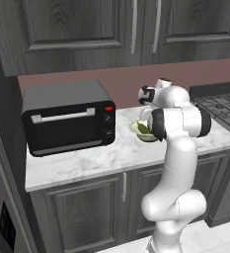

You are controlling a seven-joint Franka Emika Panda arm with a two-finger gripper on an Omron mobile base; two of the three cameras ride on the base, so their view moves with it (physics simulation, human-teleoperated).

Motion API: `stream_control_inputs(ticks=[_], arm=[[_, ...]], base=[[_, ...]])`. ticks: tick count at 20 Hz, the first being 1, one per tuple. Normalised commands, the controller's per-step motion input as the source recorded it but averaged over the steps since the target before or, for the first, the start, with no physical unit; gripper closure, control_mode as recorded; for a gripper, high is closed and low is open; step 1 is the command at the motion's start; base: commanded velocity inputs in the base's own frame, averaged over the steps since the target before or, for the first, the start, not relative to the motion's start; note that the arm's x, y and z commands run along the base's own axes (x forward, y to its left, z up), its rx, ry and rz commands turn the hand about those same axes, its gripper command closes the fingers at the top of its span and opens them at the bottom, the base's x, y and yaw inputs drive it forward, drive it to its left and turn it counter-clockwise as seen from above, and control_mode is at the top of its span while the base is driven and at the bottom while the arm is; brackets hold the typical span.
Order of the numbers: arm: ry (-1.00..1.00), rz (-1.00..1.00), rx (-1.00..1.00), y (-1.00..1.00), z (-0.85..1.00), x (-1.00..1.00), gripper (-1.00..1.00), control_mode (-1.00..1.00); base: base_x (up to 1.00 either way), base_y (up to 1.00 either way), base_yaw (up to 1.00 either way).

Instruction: Take the kiwi, cucumber, and lemon wedge from the freezer and place them in the bowl on the counter.

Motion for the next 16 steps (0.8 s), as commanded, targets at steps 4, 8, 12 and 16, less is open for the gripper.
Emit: stream_control_inputs(ticks=[4, 8, 12, 16], arm=[[0.00, 0.00, -0.02, 0.00, 0.00, -0.18, -1.00, -1.00], [-0.02, 0.00, -0.03, 0.00, 0.04, -0.42, -1.00, -1.00], [-0.10, 0.00, -0.01, 0.00, 0.44, -0.78, -1.00, -1.00], [-0.12, 0.00, 0.00, 0.01, 0.93, -0.80, -1.00, -1.00]], base=[[0.00, 0.00, 0.00], [0.00, 0.00, 0.00], [0.00, 0.00, 0.00], [0.00, 0.00, 0.00]])
